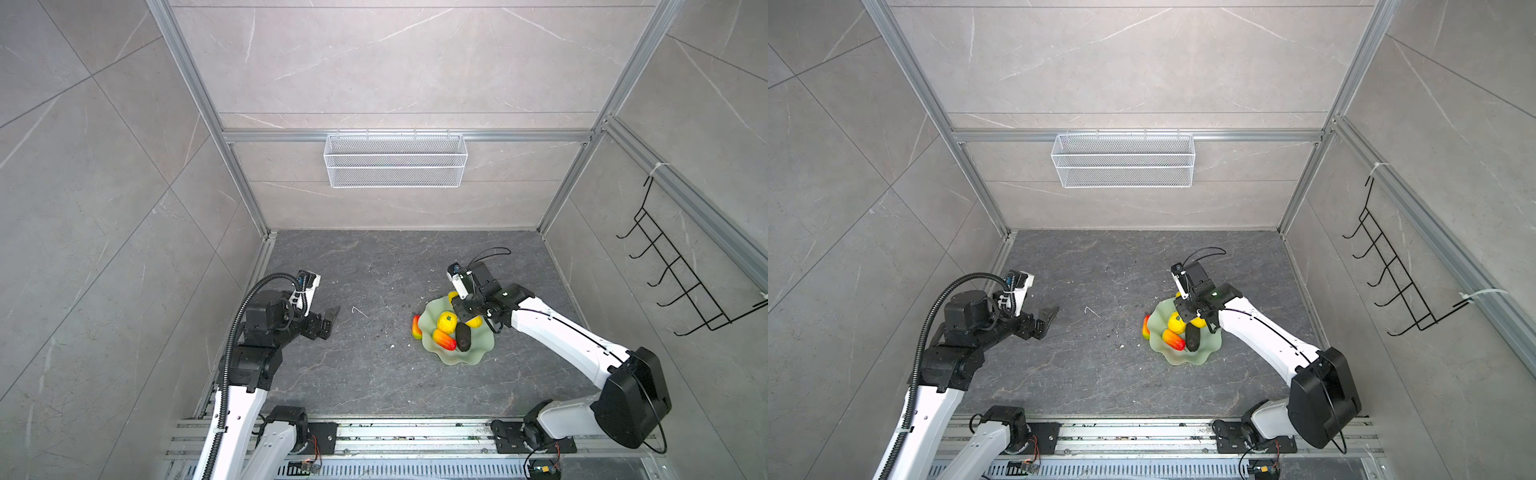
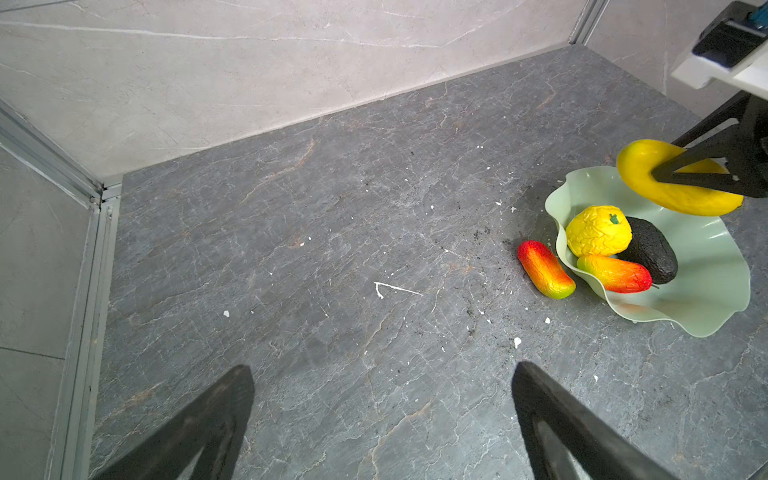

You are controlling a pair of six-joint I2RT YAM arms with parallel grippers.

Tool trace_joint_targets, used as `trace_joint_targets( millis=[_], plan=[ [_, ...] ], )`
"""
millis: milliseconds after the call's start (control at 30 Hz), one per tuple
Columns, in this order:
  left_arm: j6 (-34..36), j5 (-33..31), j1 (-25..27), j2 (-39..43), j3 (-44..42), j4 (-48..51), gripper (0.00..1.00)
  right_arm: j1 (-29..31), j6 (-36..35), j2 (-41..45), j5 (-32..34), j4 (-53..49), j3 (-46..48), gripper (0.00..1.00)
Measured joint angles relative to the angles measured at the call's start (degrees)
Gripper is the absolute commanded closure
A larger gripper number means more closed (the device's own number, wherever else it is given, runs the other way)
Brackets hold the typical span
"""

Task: Place and organize the fake fruits in the fruit bowl
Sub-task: 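Grasp the long yellow fruit and lower it into the green bowl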

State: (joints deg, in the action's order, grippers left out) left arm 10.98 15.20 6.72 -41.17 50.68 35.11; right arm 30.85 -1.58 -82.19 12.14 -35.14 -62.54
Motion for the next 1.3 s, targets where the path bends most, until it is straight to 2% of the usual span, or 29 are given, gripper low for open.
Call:
trace_joint_targets(
  millis=[267,733,967,1300],
  plan=[
    [0.0,0.0,0.0,0.22,0.0,0.0,0.0,-0.94,-2.56,-2.82,5.27,-0.72,-0.09,0.61],
    [0.0,0.02,0.0,0.33,0.0,0.0,0.0,-0.94,-3.19,-6.67,7.45,-0.7,-0.07,0.57],
    [0.0,0.02,0.0,0.33,0.0,0.0,0.0,-0.94,-3.19,-7.5,7.21,-0.66,-0.07,0.57],
    [0.0,0.02,0.0,0.31,0.0,0.0,0.0,-0.94,-2.91,-8.68,3.26,0.66,0.28,0.56]
  ],
)
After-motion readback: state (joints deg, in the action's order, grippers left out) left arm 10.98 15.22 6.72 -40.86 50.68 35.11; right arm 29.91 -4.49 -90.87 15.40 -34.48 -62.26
